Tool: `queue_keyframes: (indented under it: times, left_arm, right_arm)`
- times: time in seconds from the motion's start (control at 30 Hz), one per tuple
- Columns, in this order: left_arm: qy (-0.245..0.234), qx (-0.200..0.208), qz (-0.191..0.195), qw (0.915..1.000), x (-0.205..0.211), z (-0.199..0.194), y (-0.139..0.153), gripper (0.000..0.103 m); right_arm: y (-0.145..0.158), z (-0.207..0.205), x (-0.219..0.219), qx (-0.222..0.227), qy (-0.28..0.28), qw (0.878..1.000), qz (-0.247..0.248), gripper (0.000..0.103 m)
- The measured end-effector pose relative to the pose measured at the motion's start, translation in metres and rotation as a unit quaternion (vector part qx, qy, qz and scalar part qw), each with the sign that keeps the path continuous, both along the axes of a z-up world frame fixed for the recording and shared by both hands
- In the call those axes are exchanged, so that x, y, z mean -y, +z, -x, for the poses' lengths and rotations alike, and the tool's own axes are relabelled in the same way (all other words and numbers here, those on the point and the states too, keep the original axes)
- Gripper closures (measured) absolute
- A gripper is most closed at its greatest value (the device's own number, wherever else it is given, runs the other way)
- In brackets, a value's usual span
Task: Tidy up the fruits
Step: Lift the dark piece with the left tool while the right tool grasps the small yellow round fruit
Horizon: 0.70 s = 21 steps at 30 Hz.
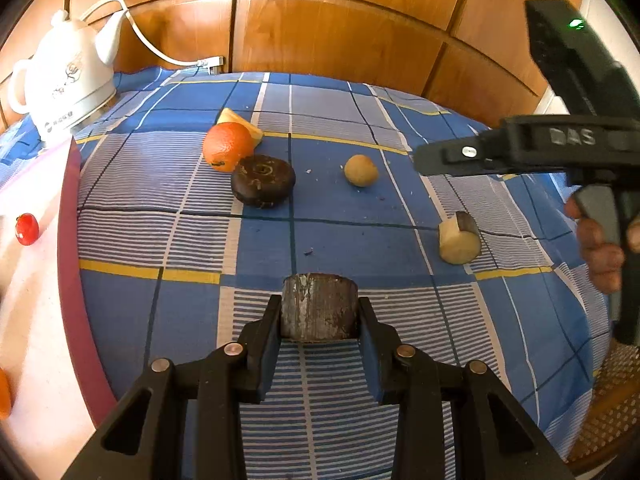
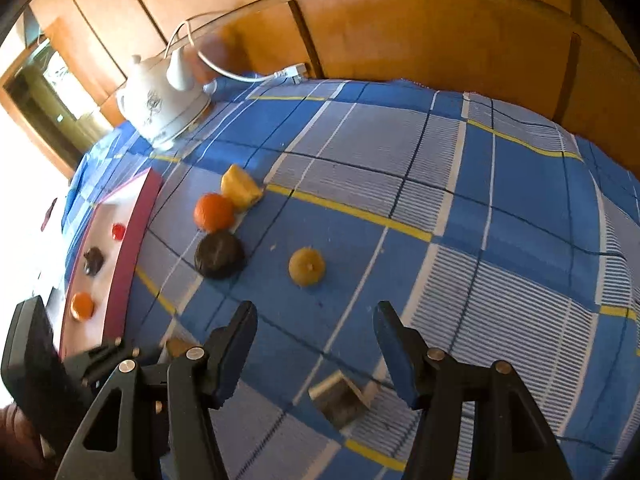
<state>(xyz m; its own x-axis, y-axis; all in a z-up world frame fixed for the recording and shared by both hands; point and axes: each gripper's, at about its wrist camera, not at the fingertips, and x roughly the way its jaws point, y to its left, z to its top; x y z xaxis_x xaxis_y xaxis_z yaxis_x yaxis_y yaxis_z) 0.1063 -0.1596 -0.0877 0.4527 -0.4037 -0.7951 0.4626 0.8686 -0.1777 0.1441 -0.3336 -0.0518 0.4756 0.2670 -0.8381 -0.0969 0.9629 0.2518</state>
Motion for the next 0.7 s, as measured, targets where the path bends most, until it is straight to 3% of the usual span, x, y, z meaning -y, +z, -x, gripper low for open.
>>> queue_keyframes:
  times: [0.4,0.43,0.57,0.7]
  left_arm:
    - [-0.002,-0.001,0.005,1.0000,-0.002,0.001,0.001,0.067]
    - [-0.001,-0.002,0.006,1.0000,-0.003,0.001,0.001,0.067]
    - [0.000,0.001,0.001,1.0000,-0.001,0.001,0.001,0.067]
    - [0.000,0.003,-0.003,1.0000,0.001,0.002,0.002,0.067]
  right_arm:
    - [-0.017,-0.026,-0.028,0.025,0.020,0.999,0.039,0.043]
    - [-0.022,-0.027,-0.031,0.022,0.025,0.998,0.044,0.045]
    - [-0.036,-0.031,-0.033,0.010,0.033,0.998,0.054,0.078]
    - [-0.032,-0.027,-0.032,0.013,0.039,0.998,0.048,0.079]
